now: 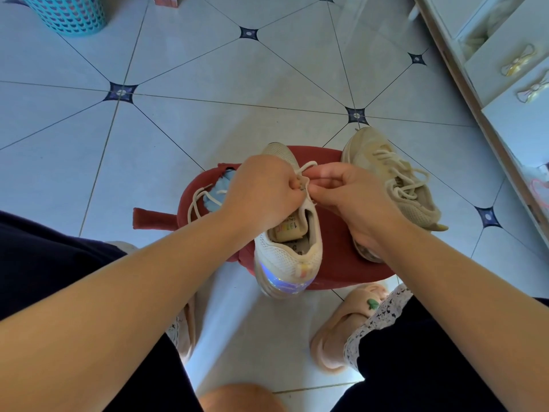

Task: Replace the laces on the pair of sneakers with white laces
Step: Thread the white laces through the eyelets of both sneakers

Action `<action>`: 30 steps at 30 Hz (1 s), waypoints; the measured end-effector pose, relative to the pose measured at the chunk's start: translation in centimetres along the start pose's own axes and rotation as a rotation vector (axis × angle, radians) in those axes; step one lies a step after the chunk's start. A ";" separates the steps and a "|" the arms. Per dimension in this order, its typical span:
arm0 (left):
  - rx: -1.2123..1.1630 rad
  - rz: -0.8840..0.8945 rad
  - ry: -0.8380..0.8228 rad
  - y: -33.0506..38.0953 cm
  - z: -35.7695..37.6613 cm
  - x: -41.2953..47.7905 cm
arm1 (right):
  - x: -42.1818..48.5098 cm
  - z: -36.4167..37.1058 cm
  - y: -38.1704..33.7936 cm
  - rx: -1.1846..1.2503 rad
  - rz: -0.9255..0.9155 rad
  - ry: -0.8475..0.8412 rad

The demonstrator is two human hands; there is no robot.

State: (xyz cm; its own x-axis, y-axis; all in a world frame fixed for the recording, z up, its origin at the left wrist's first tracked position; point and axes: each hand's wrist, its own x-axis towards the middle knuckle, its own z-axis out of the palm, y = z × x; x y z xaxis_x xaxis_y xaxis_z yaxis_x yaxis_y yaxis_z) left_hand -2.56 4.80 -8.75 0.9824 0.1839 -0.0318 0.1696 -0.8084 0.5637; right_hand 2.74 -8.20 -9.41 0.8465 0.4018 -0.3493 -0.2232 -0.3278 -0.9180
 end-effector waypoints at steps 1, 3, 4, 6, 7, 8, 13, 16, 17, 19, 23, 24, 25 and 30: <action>-0.002 -0.007 0.005 -0.1 0.0 0.0 | 0.1 0.0 0.0 0.009 0.004 -0.007; 0.005 -0.010 0.009 -0.1 0.2 -0.1 | 0.3 0.0 0.2 0.029 0.012 -0.016; 0.013 -0.007 0.009 -0.1 0.3 -0.1 | 0.3 -0.1 0.2 0.043 0.020 -0.018; 0.018 -0.005 0.007 0.0 0.4 -0.2 | 0.4 -0.1 0.2 0.059 0.032 -0.029; 0.019 -0.005 0.006 0.0 0.5 -0.2 | 0.3 -0.1 0.1 0.062 0.036 -0.037; 0.022 -0.001 0.002 -0.1 0.6 -0.1 | 0.3 -0.1 0.2 0.071 0.044 -0.047; -0.101 0.021 -0.015 -0.5 0.3 0.1 | 0.3 0.0 0.4 0.159 0.093 -0.056; -0.188 -0.004 -0.037 -1.0 0.0 0.3 | 0.4 0.0 0.4 0.143 0.083 -0.036; -0.221 -0.020 -0.039 -1.2 -0.1 0.3 | 0.4 0.0 0.4 0.148 0.085 -0.029; -0.331 -0.060 -0.028 -1.6 -0.2 0.3 | 0.4 0.0 0.5 0.150 0.085 -0.019; -0.403 -0.040 -0.021 -1.0 0.1 0.1 | 0.2 0.0 0.3 0.042 0.012 -0.004; -0.357 -0.012 -0.022 -0.8 0.4 0.1 | 0.2 -0.1 0.2 -0.015 -0.006 0.014; -0.301 0.021 -0.015 -0.7 0.5 0.2 | 0.3 -0.2 0.1 -0.073 -0.021 0.034; -0.079 0.166 0.018 -1.0 0.6 0.6 | 0.7 -1.0 -0.1 -0.232 -0.067 0.097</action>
State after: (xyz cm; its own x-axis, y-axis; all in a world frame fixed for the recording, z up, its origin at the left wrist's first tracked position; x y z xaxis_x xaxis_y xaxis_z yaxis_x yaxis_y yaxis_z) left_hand -2.13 5.36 -9.77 0.9948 0.0616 0.0812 -0.0024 -0.7820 0.6232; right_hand 3.88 -8.72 -9.39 0.9006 0.3487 -0.2595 -0.0582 -0.4949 -0.8670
